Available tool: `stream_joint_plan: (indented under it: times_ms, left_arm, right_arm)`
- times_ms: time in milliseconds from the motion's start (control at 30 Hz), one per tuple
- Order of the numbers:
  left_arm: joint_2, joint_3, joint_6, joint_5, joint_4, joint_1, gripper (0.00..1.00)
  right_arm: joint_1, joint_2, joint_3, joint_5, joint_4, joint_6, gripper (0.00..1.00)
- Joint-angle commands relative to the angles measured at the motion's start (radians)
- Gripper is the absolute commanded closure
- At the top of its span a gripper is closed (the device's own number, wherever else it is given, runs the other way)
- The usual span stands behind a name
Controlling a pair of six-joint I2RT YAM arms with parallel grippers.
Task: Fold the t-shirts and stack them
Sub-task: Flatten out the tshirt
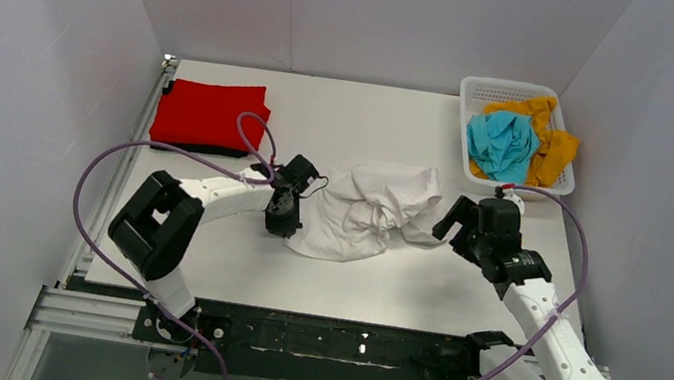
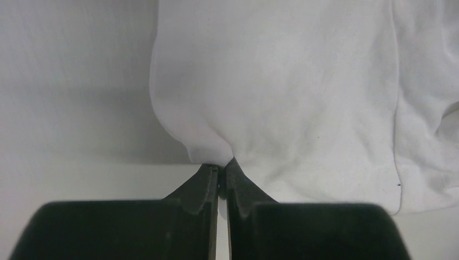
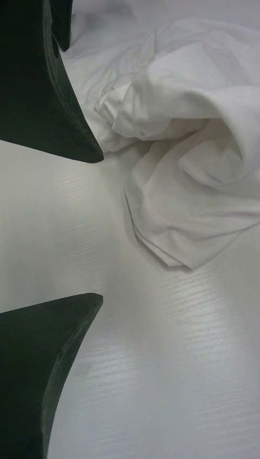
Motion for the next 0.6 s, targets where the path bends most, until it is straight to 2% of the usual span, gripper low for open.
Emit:
stream_joint_plan:
  times_ms: [0,100,267,467,567]
  left_arm:
    - [-0.049,-0.04,-0.004,-0.063,-0.153,-0.008,1.0]
    - [-0.124,-0.067,-0.009,-0.075,-0.168,-0.008,1.0]
    - [-0.206,-0.104,-0.029,-0.067,-0.166,-0.007,1.0]
    - [-0.232,-0.121,-0.036,-0.057,-0.168,-0.007,1.0]
    - [-0.242,-0.121,-0.033,-0.062,-0.168,-0.008,1.0]
  right_arm:
    - [-0.032,0.064,-0.008,-0.051,0.044,0.024,0.02]
    - [-0.065,0.152,0.009,-0.117,0.069,0.016,0.03]
    - [-0.083,0.32,0.028,-0.236,0.129,0.044,0.12]
    - [-0.082,0.462,0.036,-0.289,0.197,0.054,0.32]
    - [-0.081,0.479,0.026,-0.282,0.237,0.056,0.38]
